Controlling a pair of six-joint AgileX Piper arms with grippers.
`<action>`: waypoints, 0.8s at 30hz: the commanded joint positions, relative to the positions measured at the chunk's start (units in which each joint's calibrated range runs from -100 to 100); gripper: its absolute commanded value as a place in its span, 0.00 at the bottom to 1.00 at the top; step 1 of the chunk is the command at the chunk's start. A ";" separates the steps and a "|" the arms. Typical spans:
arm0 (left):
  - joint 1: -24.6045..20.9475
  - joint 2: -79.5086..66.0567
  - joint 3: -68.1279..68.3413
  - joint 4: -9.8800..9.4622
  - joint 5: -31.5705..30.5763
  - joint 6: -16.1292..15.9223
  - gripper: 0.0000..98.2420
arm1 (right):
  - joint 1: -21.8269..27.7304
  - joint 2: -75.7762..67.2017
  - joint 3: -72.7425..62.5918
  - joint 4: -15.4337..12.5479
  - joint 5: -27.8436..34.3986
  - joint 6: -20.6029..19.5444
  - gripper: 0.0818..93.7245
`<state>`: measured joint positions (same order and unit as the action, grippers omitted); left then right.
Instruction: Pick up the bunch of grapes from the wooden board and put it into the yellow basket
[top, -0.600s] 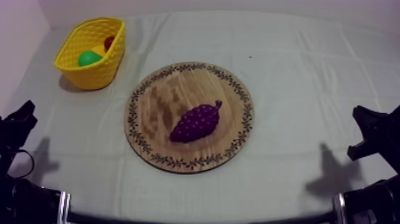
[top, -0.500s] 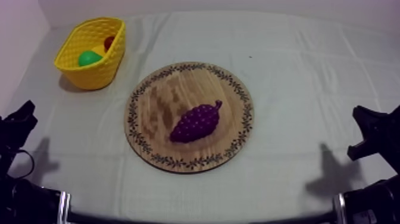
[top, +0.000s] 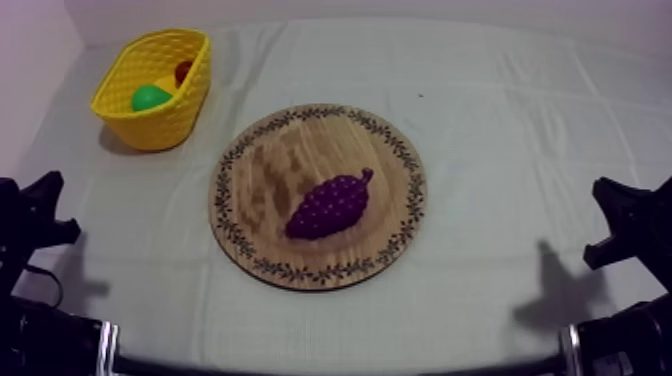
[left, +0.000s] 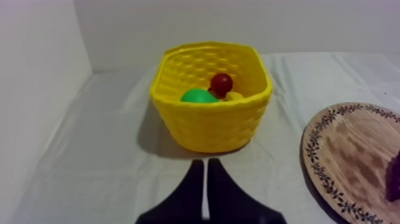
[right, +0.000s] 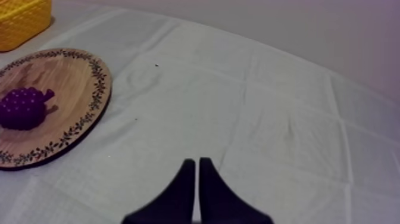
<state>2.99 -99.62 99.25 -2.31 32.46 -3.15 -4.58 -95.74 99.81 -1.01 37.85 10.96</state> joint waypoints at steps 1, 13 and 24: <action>0.05 1.51 -0.77 -0.02 -0.08 -0.44 0.00 | -0.02 -0.01 -0.03 0.01 -0.03 0.00 0.00; 3.97 23.03 -27.24 2.39 8.69 -1.80 0.00 | -0.02 -0.01 -0.03 0.01 -0.03 -0.03 0.00; 15.84 45.74 -59.15 -0.26 25.41 2.65 0.00 | -0.02 -0.01 -0.03 0.01 -0.03 0.00 0.00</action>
<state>15.27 -60.15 50.85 -2.26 54.79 -1.26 -4.58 -95.74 99.81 -1.01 37.85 10.97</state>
